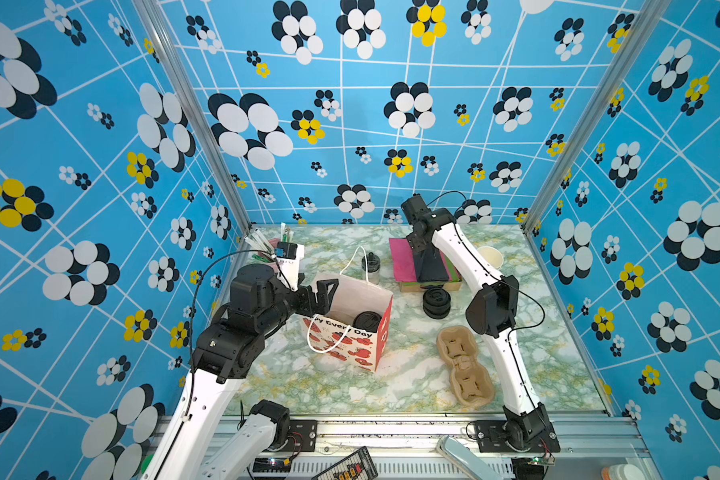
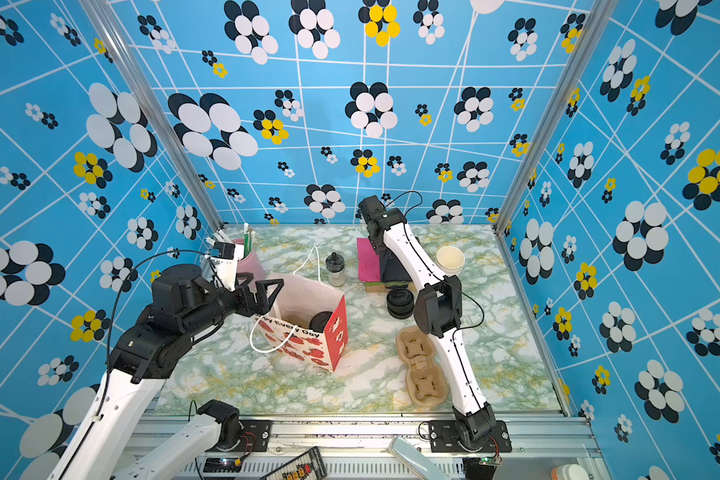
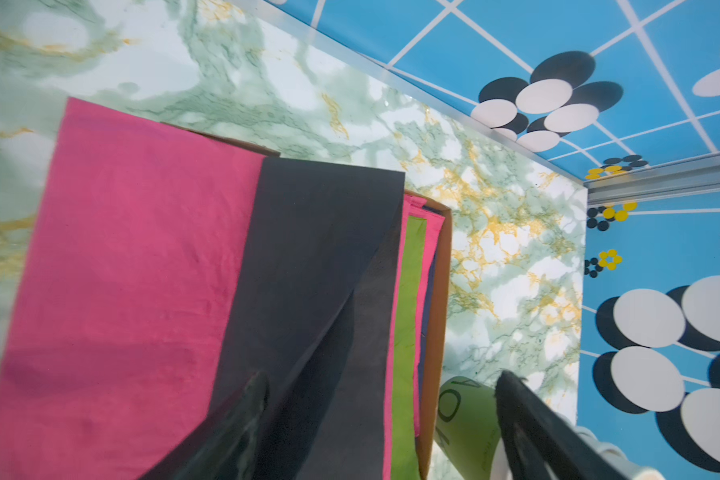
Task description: Pack the takeout coffee
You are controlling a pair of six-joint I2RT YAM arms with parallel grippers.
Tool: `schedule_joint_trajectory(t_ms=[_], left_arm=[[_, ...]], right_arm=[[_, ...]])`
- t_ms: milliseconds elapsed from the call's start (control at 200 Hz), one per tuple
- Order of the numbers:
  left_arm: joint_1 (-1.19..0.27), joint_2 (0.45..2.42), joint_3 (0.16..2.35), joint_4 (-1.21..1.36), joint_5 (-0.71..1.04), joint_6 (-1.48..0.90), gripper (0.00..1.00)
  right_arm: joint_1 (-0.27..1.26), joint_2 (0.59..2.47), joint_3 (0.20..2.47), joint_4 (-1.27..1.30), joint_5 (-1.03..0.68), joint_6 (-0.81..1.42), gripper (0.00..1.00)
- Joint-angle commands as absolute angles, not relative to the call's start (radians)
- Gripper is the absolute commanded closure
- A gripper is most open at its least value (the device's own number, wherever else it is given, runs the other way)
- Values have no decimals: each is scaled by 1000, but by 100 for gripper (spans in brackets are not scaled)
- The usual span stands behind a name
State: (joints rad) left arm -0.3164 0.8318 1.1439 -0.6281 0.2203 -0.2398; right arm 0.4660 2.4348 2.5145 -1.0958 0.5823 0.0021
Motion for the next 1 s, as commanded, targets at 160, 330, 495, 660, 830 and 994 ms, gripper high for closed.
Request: schedule_joint_trajectory(t_ms=[160,330,495,660,830,994], left_arm=[[-322,812,1136,-634,213,-230,1],[-322,810,1129,-634,213,-234,1],[-322,810,1124,-630,215,-238,1],[-321,811,1117,-628,220,-242,1],[-321,810,1112,-626,221,-245,1],[-321,811,1111,-623,222,-247,1]], right_arm=[[415,2488,2485,-1126,706,-43,11],[399,2490,2431,-1096,717,-61,10],[396,2505,2402,-1083,708,-68,8],[396,2520,2381,-1077,707,-68,7],[395,2531,2351,-1068,711,-73,5],[396,2523,2353,-1071,689,-69,3]])
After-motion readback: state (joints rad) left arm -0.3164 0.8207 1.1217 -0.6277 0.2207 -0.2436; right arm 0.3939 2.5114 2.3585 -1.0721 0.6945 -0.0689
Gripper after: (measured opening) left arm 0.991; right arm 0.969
